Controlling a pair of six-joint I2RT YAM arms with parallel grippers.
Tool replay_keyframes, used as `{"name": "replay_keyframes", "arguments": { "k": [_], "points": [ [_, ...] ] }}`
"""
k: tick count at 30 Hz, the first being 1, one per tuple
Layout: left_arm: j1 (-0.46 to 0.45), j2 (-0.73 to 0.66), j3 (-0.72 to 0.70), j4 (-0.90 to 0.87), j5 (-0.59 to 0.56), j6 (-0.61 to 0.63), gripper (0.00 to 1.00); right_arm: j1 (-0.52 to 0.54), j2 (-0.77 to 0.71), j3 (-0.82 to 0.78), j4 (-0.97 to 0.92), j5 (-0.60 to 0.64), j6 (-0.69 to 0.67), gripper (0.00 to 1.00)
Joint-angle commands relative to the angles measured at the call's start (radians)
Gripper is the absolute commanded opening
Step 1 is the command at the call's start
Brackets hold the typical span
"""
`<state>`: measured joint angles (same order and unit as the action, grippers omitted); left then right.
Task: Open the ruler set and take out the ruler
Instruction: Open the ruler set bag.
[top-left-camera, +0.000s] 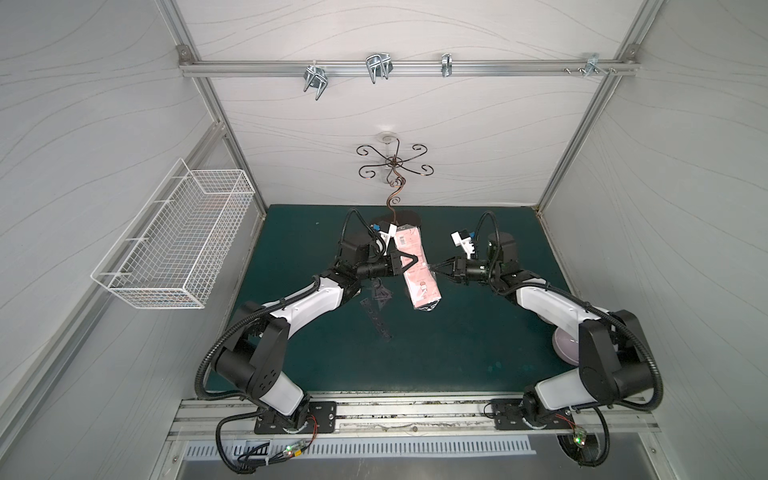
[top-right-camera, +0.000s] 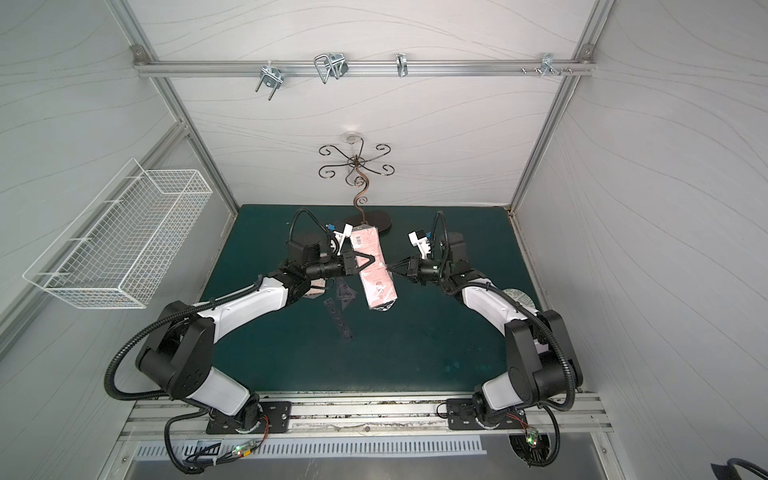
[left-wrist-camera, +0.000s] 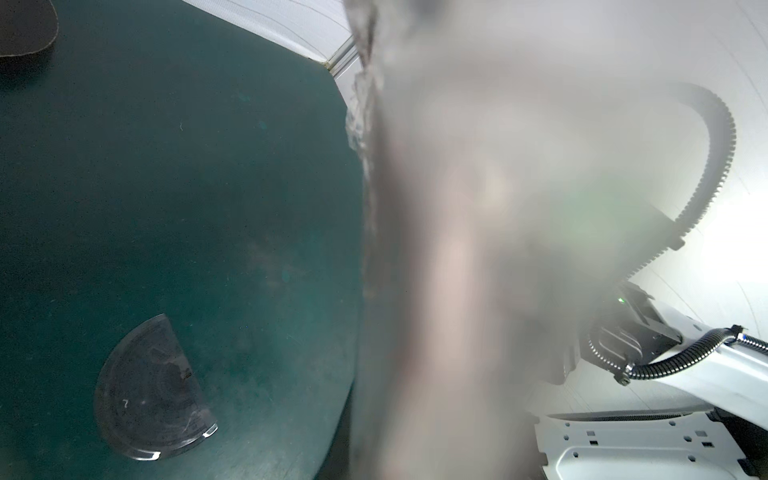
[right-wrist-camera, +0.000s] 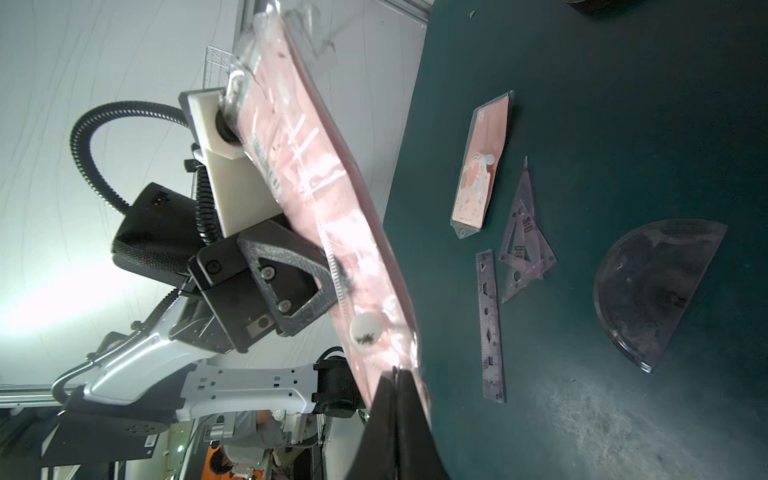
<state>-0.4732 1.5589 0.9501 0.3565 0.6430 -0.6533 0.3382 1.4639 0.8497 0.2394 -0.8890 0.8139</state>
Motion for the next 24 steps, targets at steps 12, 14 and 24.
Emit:
{"name": "replay_keyframes", "arguments": {
  "k": [12, 14, 24],
  "points": [
    [0.045, -0.001, -0.002, 0.002, 0.02, 0.02, 0.0, -0.002, -0.063, 0.081, -0.18, 0.23, -0.166, 0.0],
    [0.046, 0.008, -0.001, 0.038, 0.063, 0.0, 0.0, -0.029, -0.054, 0.072, -0.125, 0.157, -0.127, 0.0],
    [0.051, 0.012, 0.086, -0.217, -0.049, 0.061, 0.74, -0.018, -0.132, 0.072, -0.145, 0.1, -0.136, 0.0]
  ]
}}
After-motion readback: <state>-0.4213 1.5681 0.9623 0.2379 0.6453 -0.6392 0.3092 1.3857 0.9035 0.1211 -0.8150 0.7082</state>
